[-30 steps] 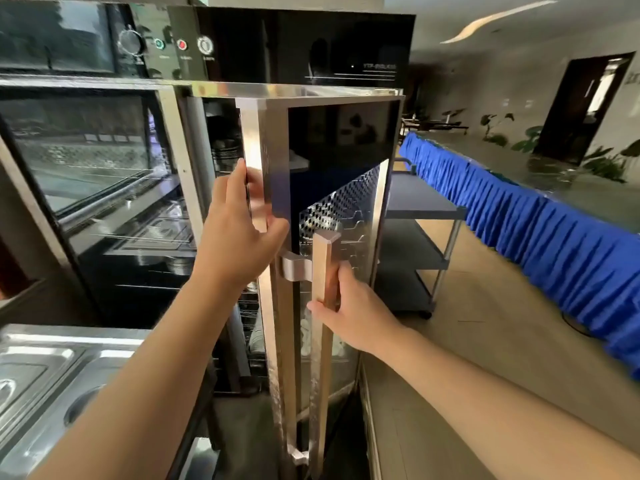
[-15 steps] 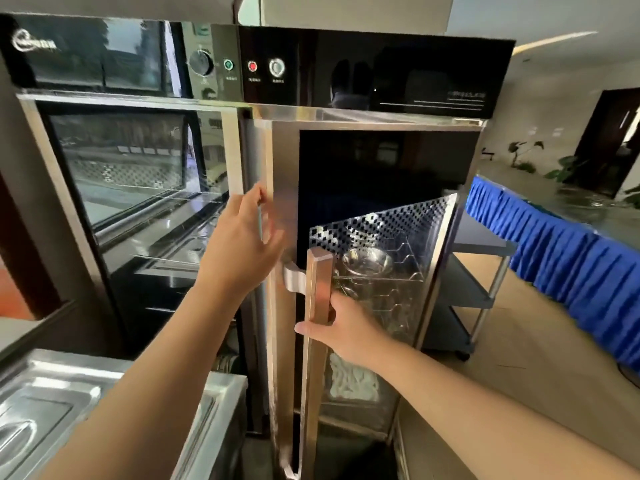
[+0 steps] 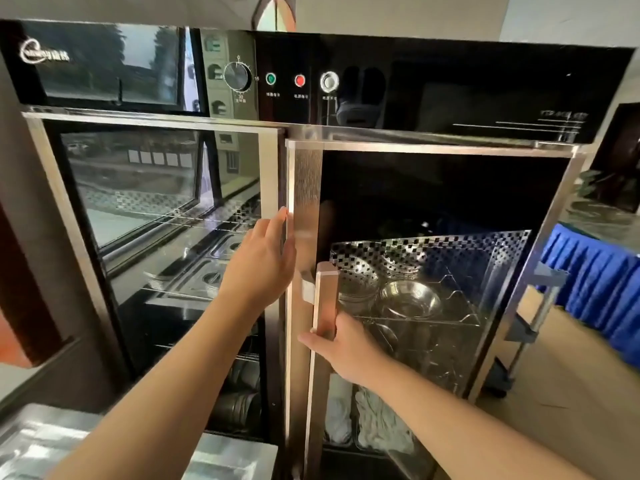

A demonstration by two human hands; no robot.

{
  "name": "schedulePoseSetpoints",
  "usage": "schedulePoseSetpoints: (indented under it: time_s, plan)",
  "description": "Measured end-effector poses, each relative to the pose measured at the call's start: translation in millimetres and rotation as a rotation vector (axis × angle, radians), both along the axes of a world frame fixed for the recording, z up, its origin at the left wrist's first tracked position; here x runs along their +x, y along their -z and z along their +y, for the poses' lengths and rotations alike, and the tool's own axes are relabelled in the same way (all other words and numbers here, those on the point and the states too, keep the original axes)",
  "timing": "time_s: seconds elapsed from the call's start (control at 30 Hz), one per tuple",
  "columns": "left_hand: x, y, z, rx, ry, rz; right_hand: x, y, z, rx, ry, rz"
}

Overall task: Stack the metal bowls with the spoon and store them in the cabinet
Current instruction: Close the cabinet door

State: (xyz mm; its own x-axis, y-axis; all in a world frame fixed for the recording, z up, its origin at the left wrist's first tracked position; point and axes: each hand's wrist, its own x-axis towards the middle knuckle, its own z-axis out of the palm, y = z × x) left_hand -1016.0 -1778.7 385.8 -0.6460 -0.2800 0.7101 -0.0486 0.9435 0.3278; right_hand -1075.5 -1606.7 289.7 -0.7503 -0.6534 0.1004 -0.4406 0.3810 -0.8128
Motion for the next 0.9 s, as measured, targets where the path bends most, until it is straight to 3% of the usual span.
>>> schedulePoseSetpoints:
  time_s: [0.3, 0.47, 0.9]
  plan:
    - [-70, 21, -50, 0.202, -0.115, -0.066, -60, 14, -57, -0.039, -0.119, -0.218]
    - [-96, 25, -75, 0.175, -0.172, -0.047, -90, 29, -79, 0.012, -0.211, -0.279]
    - [-120, 47, -99, 0.137, -0.151, -0.121, -110, 33, -123, -0.090, 0.000, -0.195]
